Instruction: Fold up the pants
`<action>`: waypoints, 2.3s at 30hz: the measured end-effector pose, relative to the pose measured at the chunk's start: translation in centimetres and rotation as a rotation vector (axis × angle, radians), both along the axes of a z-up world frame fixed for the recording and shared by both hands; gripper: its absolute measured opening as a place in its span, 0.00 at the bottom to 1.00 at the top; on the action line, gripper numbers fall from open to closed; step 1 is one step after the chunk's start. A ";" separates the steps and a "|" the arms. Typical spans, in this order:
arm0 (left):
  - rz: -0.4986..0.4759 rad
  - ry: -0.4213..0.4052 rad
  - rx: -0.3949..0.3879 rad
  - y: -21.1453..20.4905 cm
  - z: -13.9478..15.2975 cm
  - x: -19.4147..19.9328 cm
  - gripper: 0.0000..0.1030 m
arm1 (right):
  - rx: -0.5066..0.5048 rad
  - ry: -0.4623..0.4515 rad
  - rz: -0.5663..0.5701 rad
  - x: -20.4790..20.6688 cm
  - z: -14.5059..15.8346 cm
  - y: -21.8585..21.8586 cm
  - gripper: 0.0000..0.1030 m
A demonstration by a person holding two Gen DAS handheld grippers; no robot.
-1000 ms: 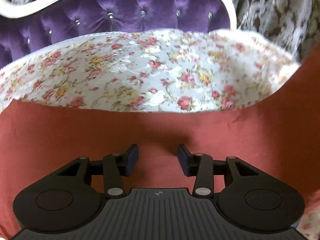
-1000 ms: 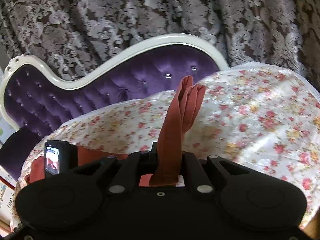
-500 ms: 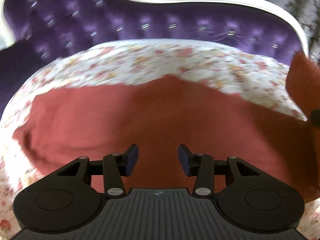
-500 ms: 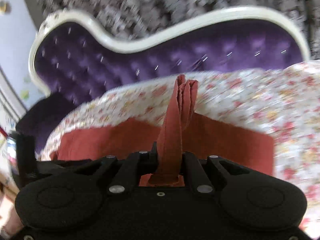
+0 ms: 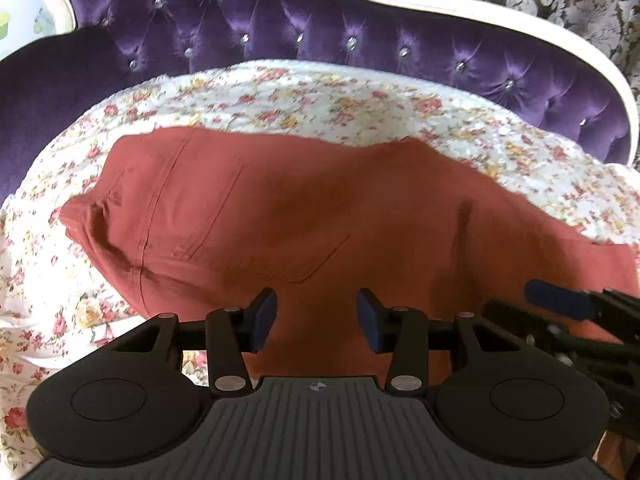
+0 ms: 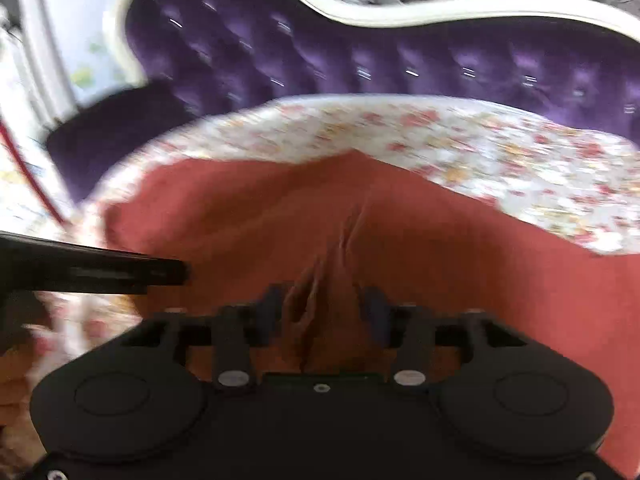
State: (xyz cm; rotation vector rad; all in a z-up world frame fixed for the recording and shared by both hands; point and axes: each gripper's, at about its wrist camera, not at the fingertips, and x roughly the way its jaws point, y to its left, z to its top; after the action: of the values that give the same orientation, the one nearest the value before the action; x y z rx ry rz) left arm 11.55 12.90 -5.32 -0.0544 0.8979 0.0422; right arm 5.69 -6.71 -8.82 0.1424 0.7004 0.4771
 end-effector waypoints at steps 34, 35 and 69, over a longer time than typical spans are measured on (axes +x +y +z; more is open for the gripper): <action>-0.207 -0.011 0.025 -7.0 -1.9 1.5 0.05 | 0.006 -0.058 -0.383 -1.7 0.3 -13.7 0.47; -0.203 0.010 0.030 -6.9 -2.5 2.0 0.06 | -0.009 -0.045 -0.377 -0.9 -0.1 -13.6 0.42; 0.320 0.016 -0.157 20.0 -2.9 2.8 0.64 | -0.137 0.072 -0.007 0.6 -2.6 3.0 0.38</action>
State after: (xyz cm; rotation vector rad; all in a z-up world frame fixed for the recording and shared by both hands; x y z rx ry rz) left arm 14.38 32.92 -8.18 -0.3440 0.9008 0.2708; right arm 6.27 -3.68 -11.41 0.0338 0.8000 0.4173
